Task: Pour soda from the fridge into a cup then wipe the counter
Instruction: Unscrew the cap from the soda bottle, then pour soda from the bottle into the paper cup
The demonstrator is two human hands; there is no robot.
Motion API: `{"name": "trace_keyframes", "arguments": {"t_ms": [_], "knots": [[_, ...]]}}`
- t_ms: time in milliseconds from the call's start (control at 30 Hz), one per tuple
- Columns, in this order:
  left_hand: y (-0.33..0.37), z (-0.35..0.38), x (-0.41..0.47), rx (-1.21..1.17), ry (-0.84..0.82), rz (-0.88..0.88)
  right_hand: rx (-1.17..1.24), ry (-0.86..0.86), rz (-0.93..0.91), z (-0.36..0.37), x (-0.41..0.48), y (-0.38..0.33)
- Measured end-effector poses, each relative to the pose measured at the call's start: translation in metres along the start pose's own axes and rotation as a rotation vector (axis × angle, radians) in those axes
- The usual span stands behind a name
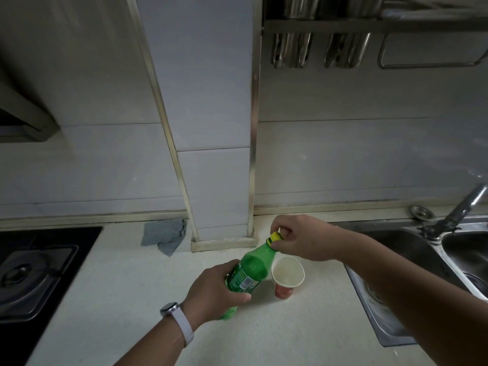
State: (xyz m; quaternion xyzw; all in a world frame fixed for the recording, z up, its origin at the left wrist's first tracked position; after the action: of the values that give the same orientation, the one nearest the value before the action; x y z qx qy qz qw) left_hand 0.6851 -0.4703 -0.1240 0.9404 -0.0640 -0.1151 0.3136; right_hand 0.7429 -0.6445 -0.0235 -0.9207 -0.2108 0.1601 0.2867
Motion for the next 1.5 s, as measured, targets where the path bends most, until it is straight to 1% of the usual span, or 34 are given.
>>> {"name": "trace_keyframes", "arguments": {"t_ms": [133,433,567,733,1233,1500], "knots": [[-0.003,0.003,0.003,0.036,-0.025,0.008,-0.01,-0.059,-0.002,-0.005,-0.002,-0.003],[-0.016,0.004,0.019,0.153,-0.077,-0.028,0.101,0.011,0.047,-0.008,-0.009,0.023],[-0.015,0.006,0.026,0.27,-0.096,-0.013,0.139,0.02,0.085,0.004,-0.02,0.04],[-0.02,0.017,0.034,0.338,-0.163,0.0,0.211,0.049,0.144,0.012,-0.033,0.07],[-0.022,0.044,0.054,0.467,-0.276,0.025,0.339,0.185,0.25,0.029,-0.069,0.134],[-0.023,0.05,0.061,0.535,-0.314,0.024,0.405,0.187,0.269,0.034,-0.075,0.149]]}}
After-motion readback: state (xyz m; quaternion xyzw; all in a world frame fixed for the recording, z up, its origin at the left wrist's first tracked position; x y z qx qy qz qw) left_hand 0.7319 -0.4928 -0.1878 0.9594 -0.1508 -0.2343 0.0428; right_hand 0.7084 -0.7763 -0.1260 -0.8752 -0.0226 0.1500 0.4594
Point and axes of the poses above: each hand's wrist, its own x-axis towards the middle knuckle, its own z-axis out of the palm, y = z × x, the point moved 9 cm from there along x, towards the middle knuckle, and after that the axes turned 8 degrees about x, right-handed, at the moved point
